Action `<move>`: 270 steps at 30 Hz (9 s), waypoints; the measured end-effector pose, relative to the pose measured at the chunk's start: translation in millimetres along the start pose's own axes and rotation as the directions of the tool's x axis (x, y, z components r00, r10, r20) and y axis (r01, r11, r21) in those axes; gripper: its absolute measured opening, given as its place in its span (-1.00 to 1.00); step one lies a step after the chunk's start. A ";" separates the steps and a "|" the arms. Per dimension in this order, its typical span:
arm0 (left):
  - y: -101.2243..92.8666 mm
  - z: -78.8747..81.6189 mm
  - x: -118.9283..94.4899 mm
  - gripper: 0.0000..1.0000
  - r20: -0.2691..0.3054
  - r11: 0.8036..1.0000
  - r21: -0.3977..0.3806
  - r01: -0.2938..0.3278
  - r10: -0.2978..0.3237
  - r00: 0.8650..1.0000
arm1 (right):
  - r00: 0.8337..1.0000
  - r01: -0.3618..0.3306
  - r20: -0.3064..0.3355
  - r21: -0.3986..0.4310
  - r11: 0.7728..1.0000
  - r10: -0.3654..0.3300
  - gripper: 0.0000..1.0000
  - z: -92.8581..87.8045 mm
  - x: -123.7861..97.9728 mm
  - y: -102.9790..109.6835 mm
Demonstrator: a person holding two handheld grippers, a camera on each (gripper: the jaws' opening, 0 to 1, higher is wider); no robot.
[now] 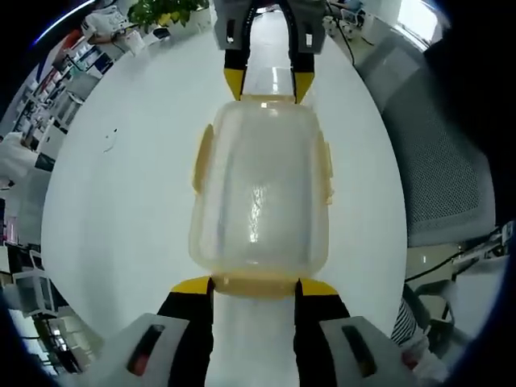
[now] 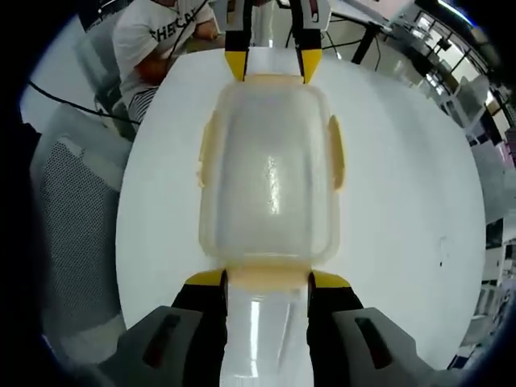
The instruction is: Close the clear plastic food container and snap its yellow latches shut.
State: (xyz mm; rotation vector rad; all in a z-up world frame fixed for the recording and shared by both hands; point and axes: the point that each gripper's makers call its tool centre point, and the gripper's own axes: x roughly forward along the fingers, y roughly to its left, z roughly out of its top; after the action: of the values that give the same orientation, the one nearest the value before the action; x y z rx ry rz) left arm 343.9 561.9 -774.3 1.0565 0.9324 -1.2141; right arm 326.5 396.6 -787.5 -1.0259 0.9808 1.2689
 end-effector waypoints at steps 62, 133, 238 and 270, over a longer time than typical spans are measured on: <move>-17.0 136.1 41.8 -0.34 0.063 0.995 0.069 0.066 -0.071 0.996 | 1.000 -0.006 -0.017 0.144 0.990 0.009 -0.30 -136.6 -40.3 26.3; -38.3 185.1 69.6 -0.31 0.058 0.992 0.071 0.100 -0.104 0.993 | 0.996 -0.021 0.087 0.084 0.996 0.014 -0.23 -192.2 -45.1 35.7; -56.7 195.3 61.0 -0.46 0.349 0.333 -0.898 0.289 0.139 0.927 | 0.920 -0.221 0.372 0.748 0.625 -0.121 -0.48 -174.8 -56.3 41.1; -44.1 249.5 37.3 -0.43 0.285 0.843 -0.511 -0.170 0.352 0.892 | 0.845 0.009 0.486 0.406 0.914 -0.224 -0.44 -117.2 -74.7 21.6</move>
State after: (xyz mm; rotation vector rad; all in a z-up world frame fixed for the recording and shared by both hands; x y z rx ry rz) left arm 305.9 309.8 -749.9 0.5123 0.7040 -0.8452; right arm 299.3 264.6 -747.4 -0.3808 0.6851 1.1026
